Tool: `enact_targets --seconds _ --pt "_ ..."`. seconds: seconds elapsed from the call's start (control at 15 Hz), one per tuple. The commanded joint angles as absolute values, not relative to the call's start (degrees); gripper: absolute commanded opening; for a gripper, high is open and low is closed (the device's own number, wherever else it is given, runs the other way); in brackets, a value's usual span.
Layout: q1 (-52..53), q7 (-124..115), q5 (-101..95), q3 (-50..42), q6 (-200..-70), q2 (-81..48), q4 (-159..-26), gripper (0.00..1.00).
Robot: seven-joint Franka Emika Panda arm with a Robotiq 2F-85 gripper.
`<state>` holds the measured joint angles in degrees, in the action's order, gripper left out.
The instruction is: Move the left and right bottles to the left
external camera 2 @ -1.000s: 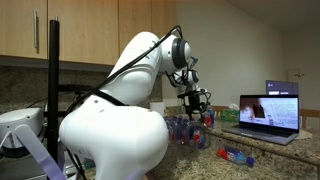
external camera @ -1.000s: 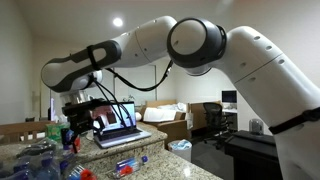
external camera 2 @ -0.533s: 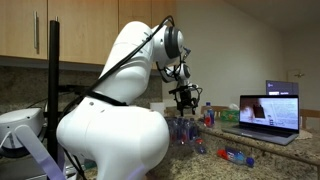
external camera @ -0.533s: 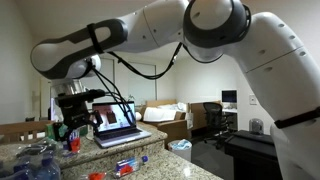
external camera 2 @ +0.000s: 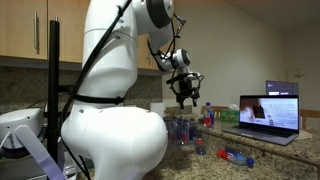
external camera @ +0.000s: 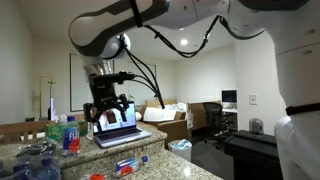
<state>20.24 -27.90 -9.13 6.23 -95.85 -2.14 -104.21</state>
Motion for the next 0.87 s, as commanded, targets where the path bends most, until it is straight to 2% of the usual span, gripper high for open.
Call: enact_targets --seconds 0.0,0.07,0.8 --pt "15.09 -24.45 -7.04 7.1 -99.74 9.56 -118.21 1.0" --pt "15.54 -27.03 -8.73 8.83 -96.28 2.84 -109.76 1.0" --pt "14.62 -26.95 -8.72 9.96 -96.51 2.81 -110.05 1.0"
